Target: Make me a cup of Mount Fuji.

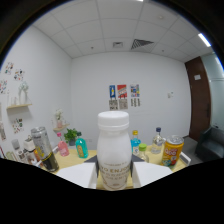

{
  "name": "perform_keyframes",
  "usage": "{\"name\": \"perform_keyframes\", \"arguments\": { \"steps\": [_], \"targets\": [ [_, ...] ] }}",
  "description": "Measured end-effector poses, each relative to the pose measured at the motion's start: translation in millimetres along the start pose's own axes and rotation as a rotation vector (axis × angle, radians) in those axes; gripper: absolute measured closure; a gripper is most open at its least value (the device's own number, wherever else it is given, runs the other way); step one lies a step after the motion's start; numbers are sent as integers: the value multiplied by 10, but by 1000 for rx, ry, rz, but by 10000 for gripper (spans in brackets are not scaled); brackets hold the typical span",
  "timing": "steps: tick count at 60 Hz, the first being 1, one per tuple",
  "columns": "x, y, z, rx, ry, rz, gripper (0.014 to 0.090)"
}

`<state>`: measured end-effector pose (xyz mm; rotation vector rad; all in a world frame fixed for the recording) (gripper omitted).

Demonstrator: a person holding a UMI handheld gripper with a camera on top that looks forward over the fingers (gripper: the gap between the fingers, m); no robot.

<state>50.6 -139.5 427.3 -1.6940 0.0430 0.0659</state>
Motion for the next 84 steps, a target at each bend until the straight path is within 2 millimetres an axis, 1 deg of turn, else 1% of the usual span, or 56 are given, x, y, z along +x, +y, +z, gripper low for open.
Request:
{"name": "perform_keyframes", "arguments": {
  "steps": [2, 4, 8, 12, 16, 20, 26, 34, 40, 45, 50, 56, 63, 70, 84],
  "targets": [
    [51, 10, -92, 5, -1, 10, 564],
    [91, 63, -193, -2, -5, 8, 564],
    [228, 236, -373, -8, 7, 4, 566],
    [433, 569, -496, -46, 44, -7, 566],
    [621, 996, -582, -88, 66, -9, 567],
    [745, 1410, -614, -114, 67, 2, 565],
    [945, 2092, -632, -193, 92, -25, 565],
    [1066, 2720, -583, -250, 100, -72, 565],
    [1136, 3005, -517, -291, 115, -141, 566],
    [1167, 3097, -465, -298, 111, -230, 567],
    [1204, 3129, -444, -300, 106, -374, 568],
    [1258, 3108, -411, -295, 109, -584, 566],
    [1273, 3088, -374, -295, 105, -863, 568],
    [1232, 3086, -346, -289, 82, -1144, 569],
    [1025, 3013, -263, -258, 69, -1630, 568]
  ]
}}
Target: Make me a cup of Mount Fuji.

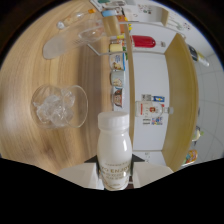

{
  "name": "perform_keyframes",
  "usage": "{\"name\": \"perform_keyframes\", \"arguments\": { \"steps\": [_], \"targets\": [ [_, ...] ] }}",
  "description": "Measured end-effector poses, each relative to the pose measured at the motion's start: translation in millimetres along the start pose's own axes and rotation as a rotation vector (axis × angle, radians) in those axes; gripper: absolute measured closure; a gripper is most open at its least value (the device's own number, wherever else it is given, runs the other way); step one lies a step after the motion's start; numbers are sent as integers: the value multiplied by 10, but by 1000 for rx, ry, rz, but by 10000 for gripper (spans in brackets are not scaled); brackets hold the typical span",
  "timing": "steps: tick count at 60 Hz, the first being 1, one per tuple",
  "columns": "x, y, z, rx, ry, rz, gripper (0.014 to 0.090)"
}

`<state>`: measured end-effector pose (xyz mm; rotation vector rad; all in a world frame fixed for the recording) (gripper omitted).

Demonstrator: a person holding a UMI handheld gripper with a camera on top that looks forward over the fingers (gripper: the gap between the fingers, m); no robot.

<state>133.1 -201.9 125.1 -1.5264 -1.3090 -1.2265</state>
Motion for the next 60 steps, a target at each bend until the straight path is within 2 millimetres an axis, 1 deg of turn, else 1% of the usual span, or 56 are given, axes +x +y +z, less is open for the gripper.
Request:
{"name": "perform_keyframes", "arguments": {
  "steps": [5, 10, 14, 17, 22, 32, 35, 39, 42, 44, 48, 52, 54, 57, 60],
  "targets": [
    [37, -53, 37, -2, 28, -166, 567],
    [75, -60, 33, -11, 53, -310, 566],
    [77, -73, 50, -8, 57, -385, 568],
    [83, -84, 24, -12, 58, -419, 565],
    [91, -80, 23, -19, 55, -429, 569],
    [178, -111, -55, -19, 55, -329, 569],
    [224, -145, -93, -1, 57, -255, 566],
    [325, -177, -173, 22, 60, -88, 560],
    [422, -215, -259, 56, 62, 81, 562],
    [512, -206, -326, 64, 75, 200, 561],
    [629, -192, -449, 92, 81, 445, 561],
    [751, -251, -551, 152, 72, 679, 558],
    [810, -243, -595, 183, 70, 782, 558],
    [847, -222, -614, 206, 57, 937, 560],
    [840, -170, -590, 208, 36, 1075, 559]
  ]
}}
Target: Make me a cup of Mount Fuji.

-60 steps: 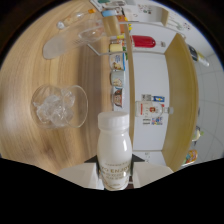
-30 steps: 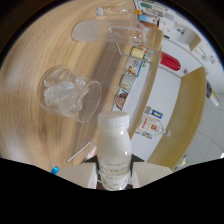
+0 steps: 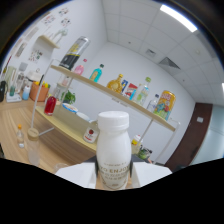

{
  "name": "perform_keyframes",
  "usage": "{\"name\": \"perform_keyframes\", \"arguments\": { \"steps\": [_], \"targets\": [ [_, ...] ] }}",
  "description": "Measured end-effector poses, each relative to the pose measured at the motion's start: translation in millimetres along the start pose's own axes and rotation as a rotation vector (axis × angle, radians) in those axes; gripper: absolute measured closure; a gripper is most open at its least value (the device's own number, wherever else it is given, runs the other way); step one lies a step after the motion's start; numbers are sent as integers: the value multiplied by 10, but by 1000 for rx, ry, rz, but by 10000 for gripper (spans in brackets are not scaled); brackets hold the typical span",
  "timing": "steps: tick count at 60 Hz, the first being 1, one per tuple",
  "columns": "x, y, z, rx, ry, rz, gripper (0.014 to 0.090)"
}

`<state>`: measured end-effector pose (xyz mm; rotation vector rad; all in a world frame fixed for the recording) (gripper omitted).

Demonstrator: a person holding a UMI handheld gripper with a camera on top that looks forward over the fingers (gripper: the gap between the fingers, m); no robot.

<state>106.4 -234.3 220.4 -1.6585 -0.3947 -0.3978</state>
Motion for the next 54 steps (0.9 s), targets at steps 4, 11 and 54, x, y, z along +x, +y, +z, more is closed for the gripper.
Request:
{"name": "perform_keyframes", "arguments": {
  "steps": [4, 11, 54],
  "targets": [
    [18, 93, 61, -13, -16, 176, 559],
    [18, 448, 235, -69, -33, 370, 561],
    [-433, 1623, 457, -264, -128, 486, 544]
  ]
}}
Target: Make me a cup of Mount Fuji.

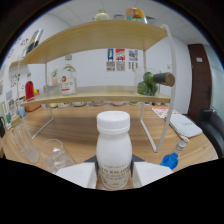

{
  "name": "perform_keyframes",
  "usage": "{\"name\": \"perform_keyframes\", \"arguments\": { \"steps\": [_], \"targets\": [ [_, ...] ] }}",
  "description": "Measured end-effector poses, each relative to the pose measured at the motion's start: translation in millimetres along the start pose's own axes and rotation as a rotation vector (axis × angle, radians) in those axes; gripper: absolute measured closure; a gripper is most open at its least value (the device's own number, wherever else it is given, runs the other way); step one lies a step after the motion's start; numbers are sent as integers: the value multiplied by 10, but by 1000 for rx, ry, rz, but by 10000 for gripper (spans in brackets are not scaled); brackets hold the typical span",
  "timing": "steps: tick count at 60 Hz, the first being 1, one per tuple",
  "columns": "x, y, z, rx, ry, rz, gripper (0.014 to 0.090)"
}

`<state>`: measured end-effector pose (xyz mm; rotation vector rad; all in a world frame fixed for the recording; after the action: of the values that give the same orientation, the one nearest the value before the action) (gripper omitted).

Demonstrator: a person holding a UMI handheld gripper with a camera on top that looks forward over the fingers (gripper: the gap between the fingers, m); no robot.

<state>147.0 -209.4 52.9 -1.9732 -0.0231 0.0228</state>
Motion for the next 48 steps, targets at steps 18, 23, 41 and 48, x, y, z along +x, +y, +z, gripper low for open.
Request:
{"name": "perform_keyframes", "arguments": {
  "steps": [18, 23, 41, 48],
  "targets": [
    [67, 142, -134, -65, 36, 36, 438],
    [93, 94, -275, -79, 72, 50, 226],
    [-282, -354, -1171, -95, 157, 16, 198],
    [-574, -386, -1408, -109, 158, 16, 186]
  ]
}}
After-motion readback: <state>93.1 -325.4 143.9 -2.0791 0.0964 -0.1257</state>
